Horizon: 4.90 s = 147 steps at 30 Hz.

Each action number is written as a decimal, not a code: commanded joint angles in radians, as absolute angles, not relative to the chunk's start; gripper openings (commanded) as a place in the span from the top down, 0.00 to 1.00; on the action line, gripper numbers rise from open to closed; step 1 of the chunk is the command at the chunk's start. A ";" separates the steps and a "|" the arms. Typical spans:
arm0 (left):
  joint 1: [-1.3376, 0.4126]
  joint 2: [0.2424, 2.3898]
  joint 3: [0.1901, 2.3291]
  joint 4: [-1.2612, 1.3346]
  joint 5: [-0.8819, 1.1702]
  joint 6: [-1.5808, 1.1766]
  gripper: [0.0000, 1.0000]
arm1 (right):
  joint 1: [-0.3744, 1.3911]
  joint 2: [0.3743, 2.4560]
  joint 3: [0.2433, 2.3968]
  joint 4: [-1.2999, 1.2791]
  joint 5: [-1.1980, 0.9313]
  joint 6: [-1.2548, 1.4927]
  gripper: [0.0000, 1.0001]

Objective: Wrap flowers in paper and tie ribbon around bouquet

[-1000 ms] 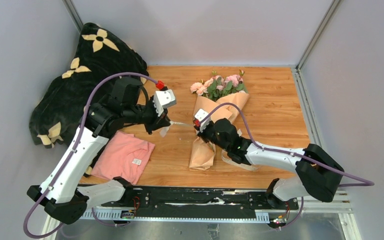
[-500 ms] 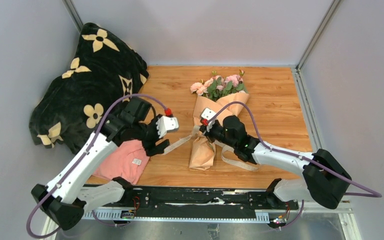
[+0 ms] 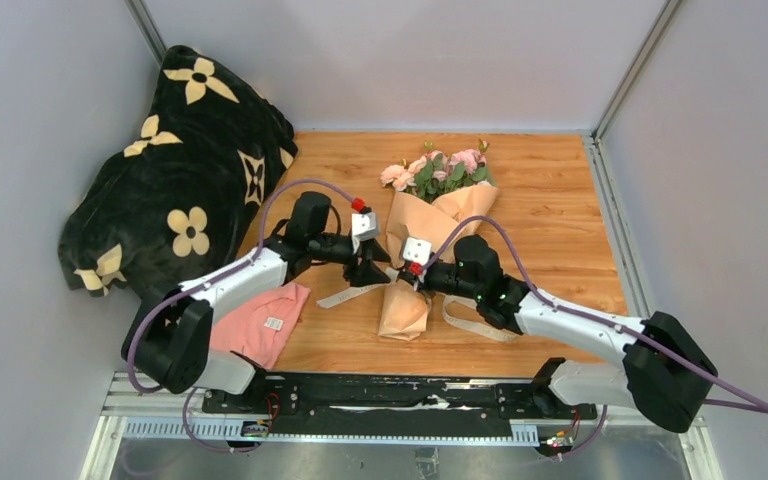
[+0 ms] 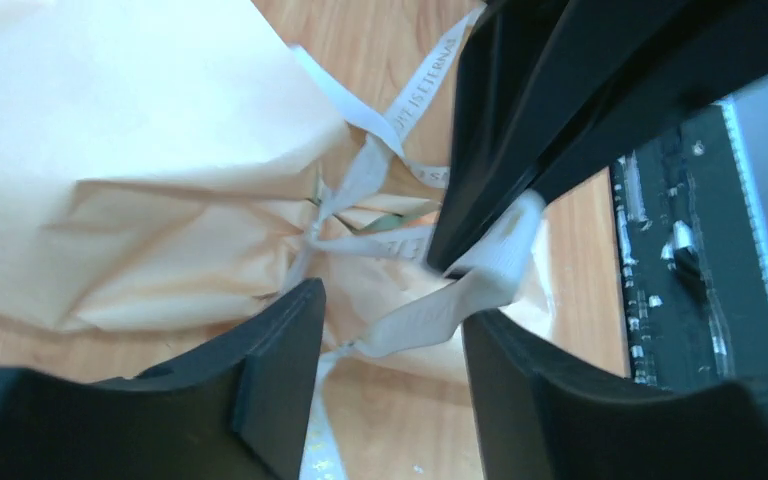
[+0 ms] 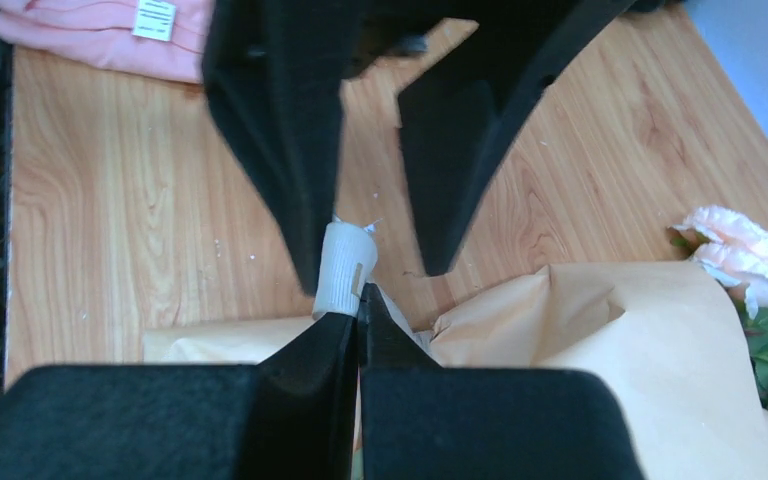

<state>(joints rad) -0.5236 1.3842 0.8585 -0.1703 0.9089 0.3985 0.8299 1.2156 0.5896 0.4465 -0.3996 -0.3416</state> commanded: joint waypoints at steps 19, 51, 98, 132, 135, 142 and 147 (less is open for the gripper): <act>-0.522 1.596 0.587 0.758 1.018 0.294 0.38 | 0.707 1.211 0.575 0.411 -0.690 -0.459 1.00; -0.581 1.722 0.613 0.882 0.902 0.231 1.00 | 0.624 1.189 0.731 0.041 -0.536 -0.250 0.65; -0.638 1.651 0.539 0.876 0.758 0.259 1.00 | 0.425 0.910 0.952 -0.351 -0.356 0.321 1.00; -0.655 1.557 0.439 0.909 0.688 0.246 1.00 | 0.598 1.571 1.439 -0.062 -0.605 0.021 0.30; -0.656 1.559 0.437 0.911 0.686 0.239 1.00 | 0.630 1.372 1.025 0.183 -0.784 -0.131 0.32; -0.656 1.550 0.442 0.870 0.670 0.265 1.00 | 0.715 1.162 0.629 0.392 -0.653 -0.138 0.29; -0.657 1.548 0.441 0.865 0.687 0.260 1.00 | 0.718 1.203 0.600 0.422 -0.632 -0.118 0.31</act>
<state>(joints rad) -0.6483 1.5719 0.4408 0.8658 0.6846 0.2535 0.7074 1.1839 0.6014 0.3107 -0.6533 -0.1028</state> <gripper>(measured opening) 0.009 0.708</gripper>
